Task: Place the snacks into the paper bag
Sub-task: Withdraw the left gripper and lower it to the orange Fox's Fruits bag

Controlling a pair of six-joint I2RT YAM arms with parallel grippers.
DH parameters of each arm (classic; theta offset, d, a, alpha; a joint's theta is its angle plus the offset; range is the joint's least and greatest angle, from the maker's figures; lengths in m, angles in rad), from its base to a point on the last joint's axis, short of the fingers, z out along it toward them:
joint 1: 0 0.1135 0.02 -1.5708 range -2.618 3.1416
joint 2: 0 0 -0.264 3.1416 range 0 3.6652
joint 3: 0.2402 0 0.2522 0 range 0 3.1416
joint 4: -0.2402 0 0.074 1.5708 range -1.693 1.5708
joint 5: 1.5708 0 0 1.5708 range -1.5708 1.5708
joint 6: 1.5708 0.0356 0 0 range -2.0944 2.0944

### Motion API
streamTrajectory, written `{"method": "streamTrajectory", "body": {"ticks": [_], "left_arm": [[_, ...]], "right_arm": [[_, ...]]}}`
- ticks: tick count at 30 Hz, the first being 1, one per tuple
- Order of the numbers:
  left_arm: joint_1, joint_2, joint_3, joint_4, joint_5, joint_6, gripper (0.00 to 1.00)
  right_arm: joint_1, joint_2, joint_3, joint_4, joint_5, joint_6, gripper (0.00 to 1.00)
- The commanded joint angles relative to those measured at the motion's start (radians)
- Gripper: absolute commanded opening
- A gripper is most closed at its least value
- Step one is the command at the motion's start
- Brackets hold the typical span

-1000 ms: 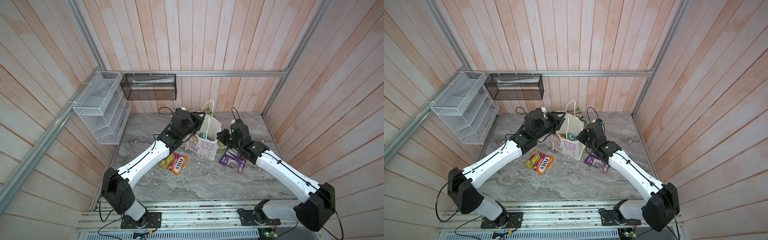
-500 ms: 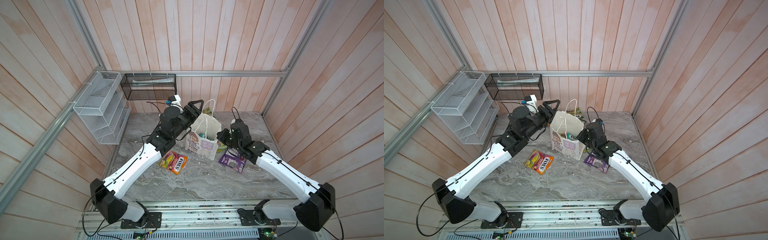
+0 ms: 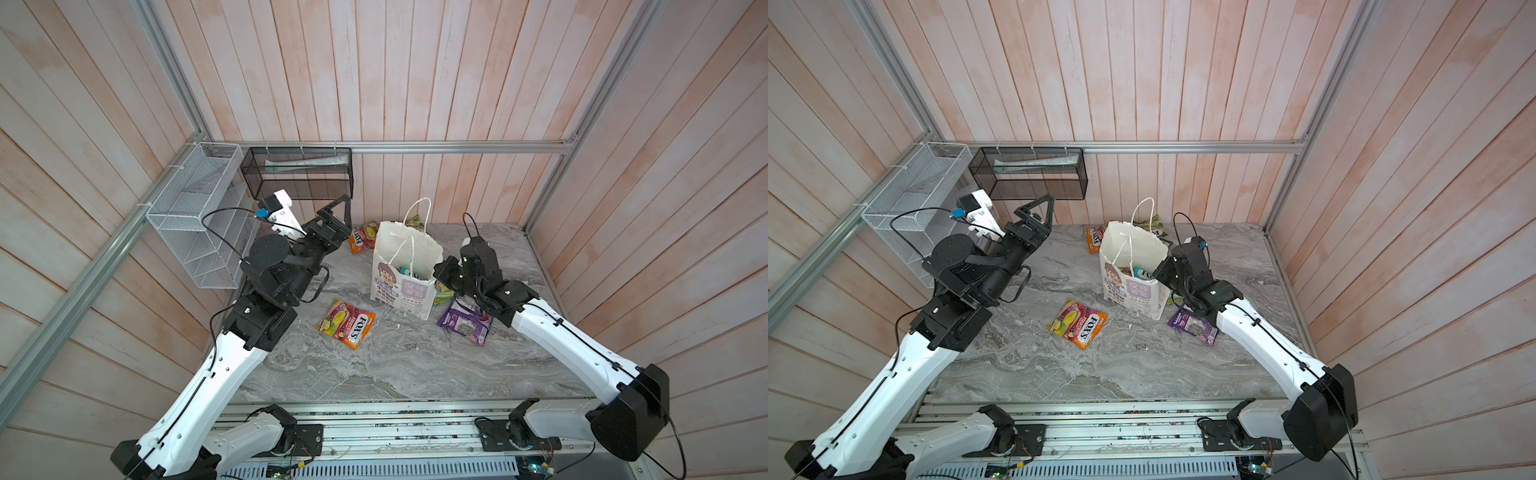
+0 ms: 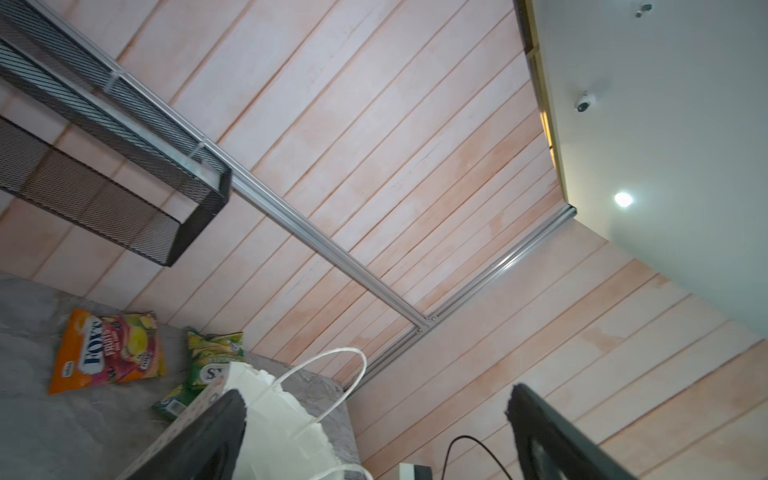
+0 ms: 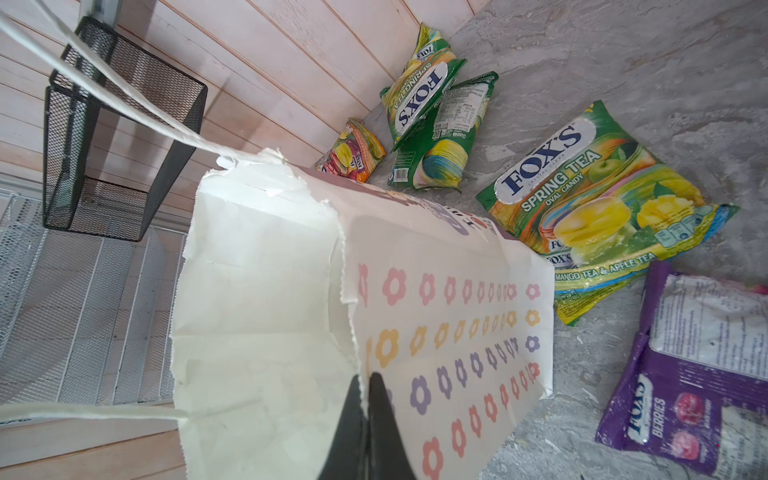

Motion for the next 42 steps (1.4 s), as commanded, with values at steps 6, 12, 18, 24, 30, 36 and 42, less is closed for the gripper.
{"method": "streamTrajectory", "body": {"ticks": [6,12,18,24,30,36,42], "left_arm": [[0.101,-0.156,-0.242,-0.235,0.056,0.058,1.0],[0.15,-0.169,-0.425,-0.399,0.089,-0.098,1.0],[0.193,-0.117,-0.599,-0.428,0.145,-0.211,1.0],[0.297,-0.043,-0.735,-0.336,0.236,-0.231,0.99],[0.321,0.04,-0.764,-0.246,0.219,-0.18,0.91],[0.322,0.169,-0.73,-0.235,0.182,-0.127,0.88],[0.314,0.268,-0.714,-0.152,0.217,-0.081,0.87]], "right_arm": [[0.002,0.014,0.042,-0.019,0.028,-0.021,0.0],[0.002,0.029,0.046,-0.018,0.019,-0.023,0.0],[0.002,0.027,0.039,-0.021,0.016,-0.02,0.0],[0.001,0.007,0.029,-0.029,0.027,-0.019,0.0],[-0.001,0.004,0.032,-0.036,0.027,-0.024,0.0],[-0.001,0.0,0.023,-0.031,0.028,-0.021,0.0],[-0.002,-0.003,0.017,-0.031,0.027,-0.019,0.0]]}}
